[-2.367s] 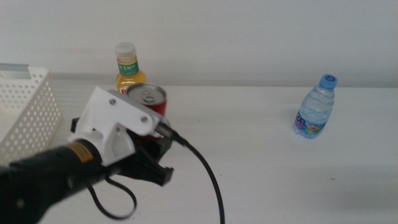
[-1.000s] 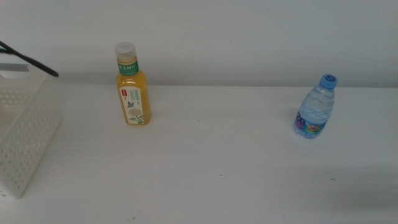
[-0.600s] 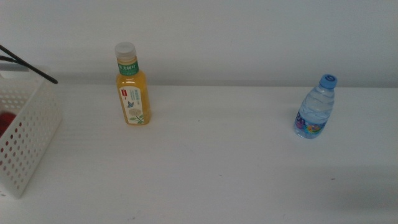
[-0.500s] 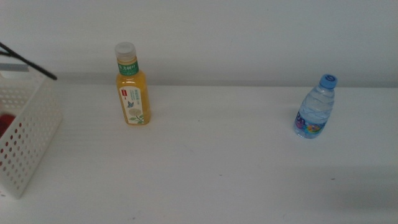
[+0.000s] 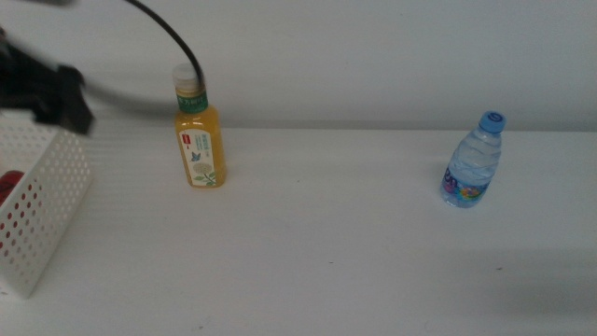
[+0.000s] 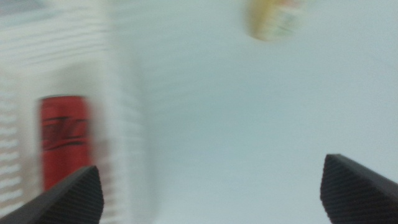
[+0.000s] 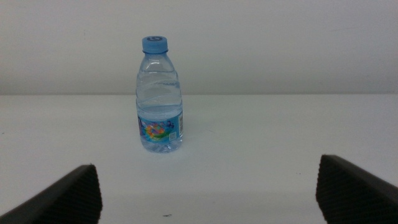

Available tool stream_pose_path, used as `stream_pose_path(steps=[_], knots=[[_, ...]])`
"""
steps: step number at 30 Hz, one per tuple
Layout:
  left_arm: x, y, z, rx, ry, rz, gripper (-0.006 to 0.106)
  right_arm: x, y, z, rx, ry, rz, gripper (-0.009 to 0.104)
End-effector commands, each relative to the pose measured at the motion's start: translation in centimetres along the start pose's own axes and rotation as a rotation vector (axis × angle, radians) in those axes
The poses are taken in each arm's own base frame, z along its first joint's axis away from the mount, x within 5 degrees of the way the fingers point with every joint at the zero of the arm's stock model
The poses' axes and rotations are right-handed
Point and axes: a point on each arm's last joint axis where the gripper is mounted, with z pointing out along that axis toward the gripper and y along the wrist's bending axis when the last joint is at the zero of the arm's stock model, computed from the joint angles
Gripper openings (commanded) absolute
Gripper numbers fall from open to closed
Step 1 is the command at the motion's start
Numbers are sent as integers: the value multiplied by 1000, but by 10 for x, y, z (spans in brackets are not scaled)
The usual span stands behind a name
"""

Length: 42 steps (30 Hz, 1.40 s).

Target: Use arms to grab the bottles and put them into the dustbin to the left of the table.

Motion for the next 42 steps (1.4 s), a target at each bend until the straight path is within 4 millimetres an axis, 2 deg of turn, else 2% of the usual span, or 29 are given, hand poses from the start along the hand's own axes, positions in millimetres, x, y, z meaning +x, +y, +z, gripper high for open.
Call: stream_pose_path(steps=[1, 5, 12, 14, 17, 19, 24, 33, 42], knots=[[17, -29, -5, 32, -47, 70, 94, 14, 0, 3, 6, 34, -7, 92], [43, -57, 2, 62, -133, 145, 94, 14, 0, 3, 6, 34, -7, 92], [79, -74, 21, 118, -239, 136, 94, 14, 0, 3, 6, 34, -7, 92], [87, -77, 28, 90, -365, 157, 94, 14, 0, 3, 6, 34, -7, 92], [106, -81, 52, 38, -598, 180, 94, 14, 0, 3, 6, 34, -7, 92], [118, -82, 66, 50, -770, 131, 94, 14, 0, 3, 6, 34, -7, 92], [152, -79, 96, 85, -875, -4, 94, 14, 0, 3, 6, 34, -7, 92], [155, -79, 101, 87, -835, -6, 94, 14, 0, 3, 6, 34, -7, 92], [150, -84, 97, 94, -917, 110, 94, 14, 0, 3, 6, 34, -7, 92]])
